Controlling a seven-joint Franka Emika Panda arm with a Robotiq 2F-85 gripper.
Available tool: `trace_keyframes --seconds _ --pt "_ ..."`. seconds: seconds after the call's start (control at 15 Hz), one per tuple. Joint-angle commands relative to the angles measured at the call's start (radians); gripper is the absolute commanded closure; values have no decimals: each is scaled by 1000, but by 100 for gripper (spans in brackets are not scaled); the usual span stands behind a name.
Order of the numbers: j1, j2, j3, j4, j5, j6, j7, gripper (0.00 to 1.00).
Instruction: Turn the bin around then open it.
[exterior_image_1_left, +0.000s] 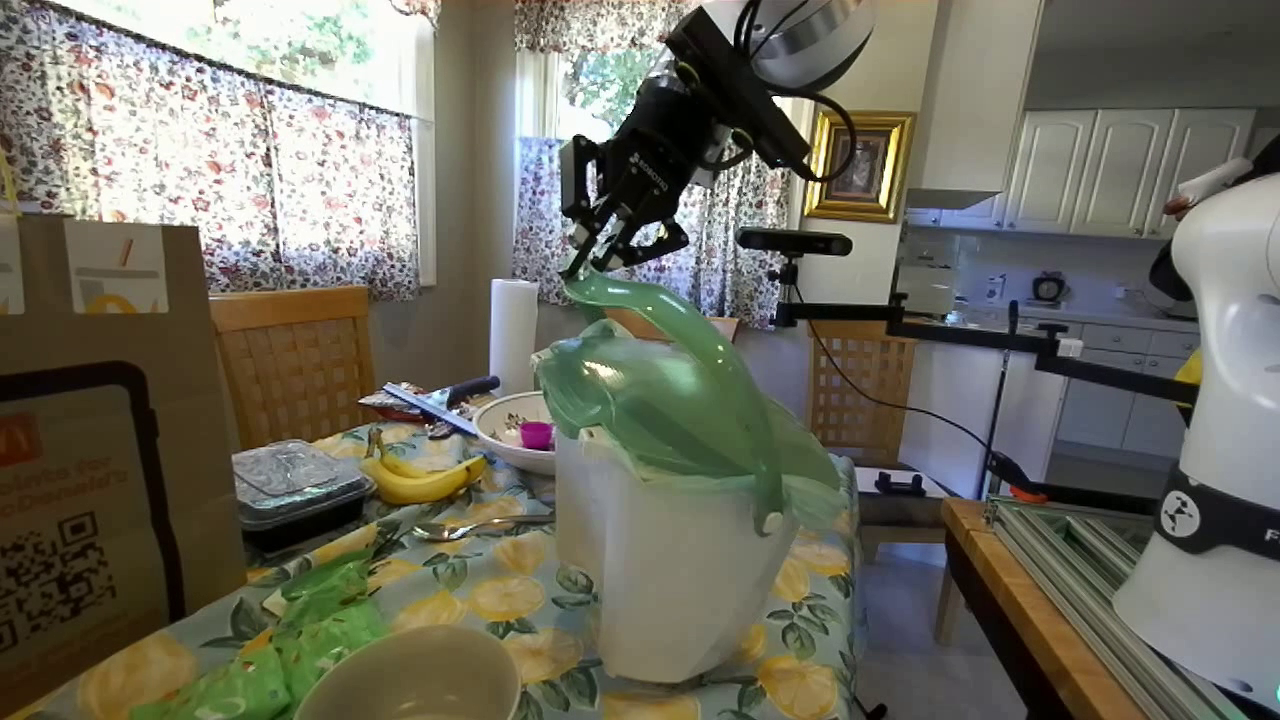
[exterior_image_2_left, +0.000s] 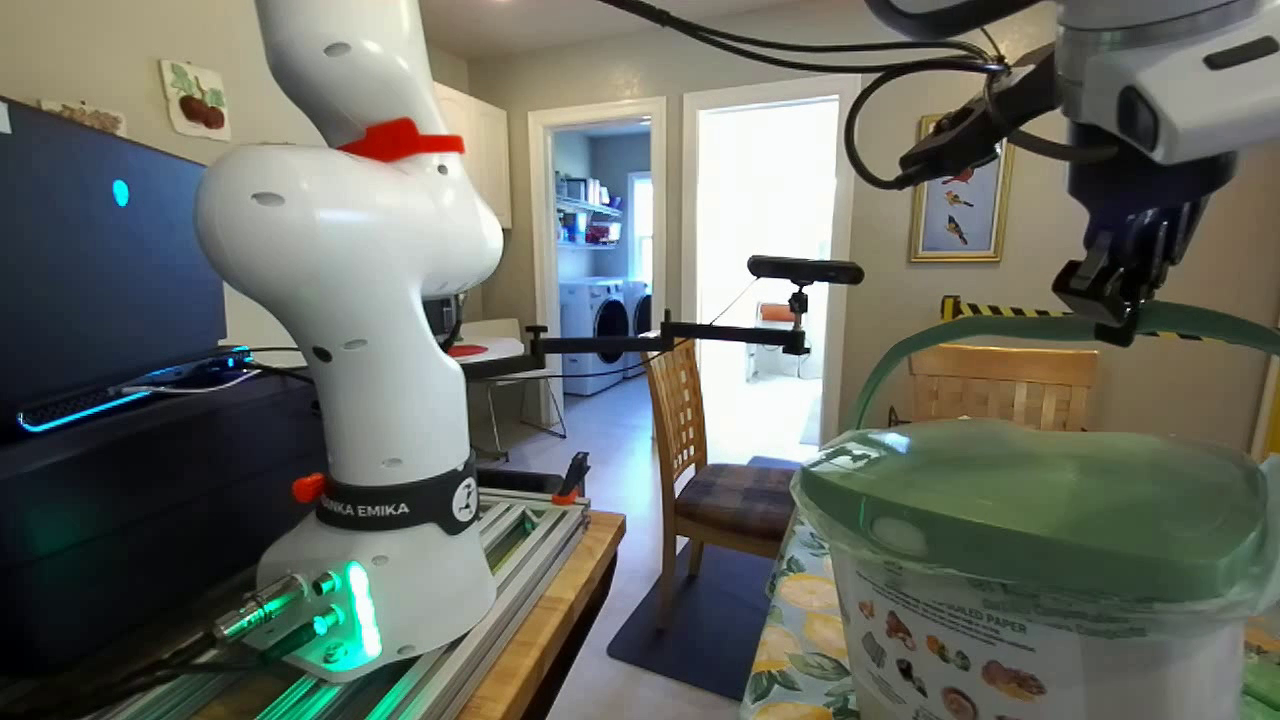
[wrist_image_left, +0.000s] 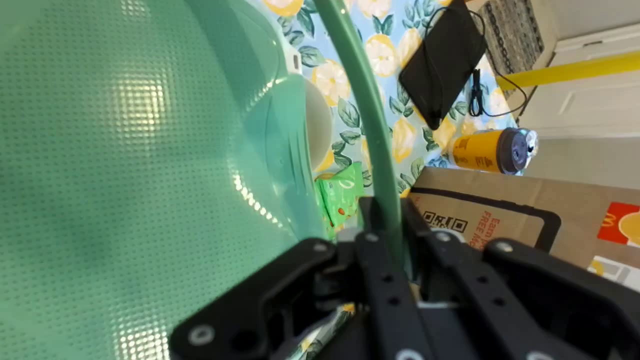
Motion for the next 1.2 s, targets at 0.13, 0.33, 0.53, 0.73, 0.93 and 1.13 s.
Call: trace_keyframes --seconds 0.13,0.33,0.53,0.73,0.93,1.13 --pt "-22 13 2 -30 205 105 61 97" --pt "-20 46 4 -55 360 221 31 97" --pt "-21 62 3 -74 536 297 -17 97" --pt "-19 77 -5 -77 685 337 -82 97" --pt "-24 75 -11 -81 785 359 -130 97" --pt "-30 70 -16 -83 852 382 -169 97"
